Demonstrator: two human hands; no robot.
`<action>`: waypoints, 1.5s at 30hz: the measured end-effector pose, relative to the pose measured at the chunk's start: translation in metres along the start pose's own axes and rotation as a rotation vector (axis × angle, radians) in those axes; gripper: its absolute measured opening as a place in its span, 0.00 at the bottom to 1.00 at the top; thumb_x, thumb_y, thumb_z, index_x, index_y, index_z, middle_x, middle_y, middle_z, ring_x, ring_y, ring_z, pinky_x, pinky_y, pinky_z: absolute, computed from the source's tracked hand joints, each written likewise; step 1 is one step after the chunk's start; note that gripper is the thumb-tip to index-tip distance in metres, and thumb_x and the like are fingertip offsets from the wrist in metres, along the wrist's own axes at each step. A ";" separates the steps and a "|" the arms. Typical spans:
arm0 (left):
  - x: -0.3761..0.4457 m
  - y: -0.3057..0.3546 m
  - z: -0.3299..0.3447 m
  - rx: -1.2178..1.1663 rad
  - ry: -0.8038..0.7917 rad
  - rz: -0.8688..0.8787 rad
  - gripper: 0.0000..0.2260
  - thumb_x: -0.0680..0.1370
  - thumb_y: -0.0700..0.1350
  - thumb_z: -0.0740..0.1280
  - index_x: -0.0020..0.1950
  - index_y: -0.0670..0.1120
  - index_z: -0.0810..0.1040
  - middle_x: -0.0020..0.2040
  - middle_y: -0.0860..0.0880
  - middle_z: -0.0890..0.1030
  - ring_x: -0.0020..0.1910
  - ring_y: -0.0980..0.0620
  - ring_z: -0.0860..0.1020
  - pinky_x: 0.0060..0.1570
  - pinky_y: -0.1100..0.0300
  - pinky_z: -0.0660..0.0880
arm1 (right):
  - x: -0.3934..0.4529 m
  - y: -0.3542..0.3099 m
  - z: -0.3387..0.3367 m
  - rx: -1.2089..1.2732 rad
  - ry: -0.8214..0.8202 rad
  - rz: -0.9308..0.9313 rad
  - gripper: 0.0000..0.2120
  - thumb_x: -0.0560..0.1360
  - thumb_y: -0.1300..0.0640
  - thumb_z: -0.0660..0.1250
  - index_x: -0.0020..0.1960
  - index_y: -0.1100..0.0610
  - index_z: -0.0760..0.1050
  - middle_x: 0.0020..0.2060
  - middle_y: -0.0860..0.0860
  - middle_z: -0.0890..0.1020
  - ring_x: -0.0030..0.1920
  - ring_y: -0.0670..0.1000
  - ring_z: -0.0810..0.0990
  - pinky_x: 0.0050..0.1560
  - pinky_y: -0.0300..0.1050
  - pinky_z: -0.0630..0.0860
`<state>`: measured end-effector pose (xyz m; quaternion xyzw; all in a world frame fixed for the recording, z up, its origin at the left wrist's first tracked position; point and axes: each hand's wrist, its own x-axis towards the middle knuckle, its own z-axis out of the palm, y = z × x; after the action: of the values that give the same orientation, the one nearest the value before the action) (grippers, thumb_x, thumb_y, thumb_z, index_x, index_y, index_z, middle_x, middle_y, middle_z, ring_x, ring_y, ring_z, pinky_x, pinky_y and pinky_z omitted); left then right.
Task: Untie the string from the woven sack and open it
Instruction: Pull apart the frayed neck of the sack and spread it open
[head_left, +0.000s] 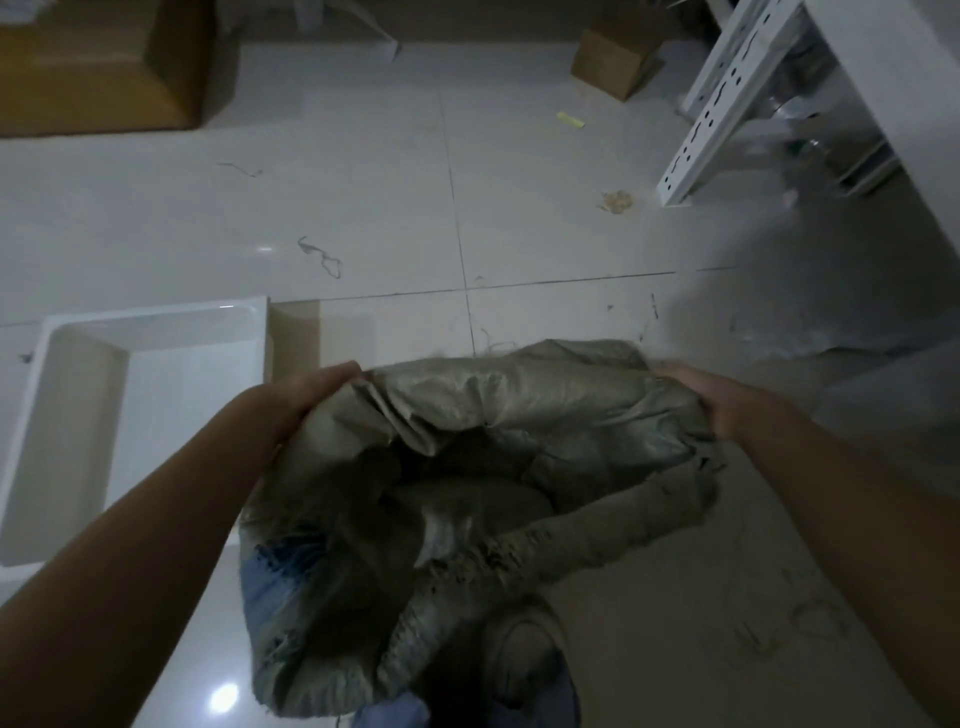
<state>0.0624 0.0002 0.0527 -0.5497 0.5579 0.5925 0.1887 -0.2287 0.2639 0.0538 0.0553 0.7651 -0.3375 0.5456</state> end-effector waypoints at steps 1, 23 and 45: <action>0.007 -0.005 0.008 0.175 0.080 0.018 0.20 0.76 0.54 0.64 0.51 0.37 0.80 0.54 0.36 0.79 0.48 0.42 0.77 0.55 0.52 0.73 | 0.004 0.001 0.004 0.012 -0.027 0.024 0.14 0.78 0.55 0.60 0.43 0.62 0.78 0.36 0.58 0.82 0.40 0.57 0.79 0.41 0.49 0.73; 0.017 0.015 0.074 1.072 0.647 0.732 0.20 0.80 0.46 0.56 0.73 0.48 0.61 0.58 0.43 0.79 0.49 0.39 0.80 0.41 0.51 0.72 | -0.012 0.066 0.076 -0.897 0.539 -0.230 0.35 0.73 0.55 0.67 0.73 0.60 0.52 0.67 0.63 0.67 0.62 0.63 0.72 0.60 0.54 0.71; -0.026 0.074 0.092 1.194 0.451 0.986 0.48 0.67 0.64 0.67 0.78 0.51 0.42 0.78 0.43 0.51 0.78 0.42 0.47 0.74 0.39 0.45 | 0.005 -0.090 0.104 -0.402 -0.036 -0.479 0.12 0.78 0.59 0.58 0.55 0.61 0.77 0.46 0.57 0.82 0.47 0.56 0.81 0.48 0.46 0.78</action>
<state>-0.0315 0.0680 0.0880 -0.1530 0.9833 0.0844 0.0503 -0.1891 0.1334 0.0724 -0.2413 0.7980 -0.2995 0.4639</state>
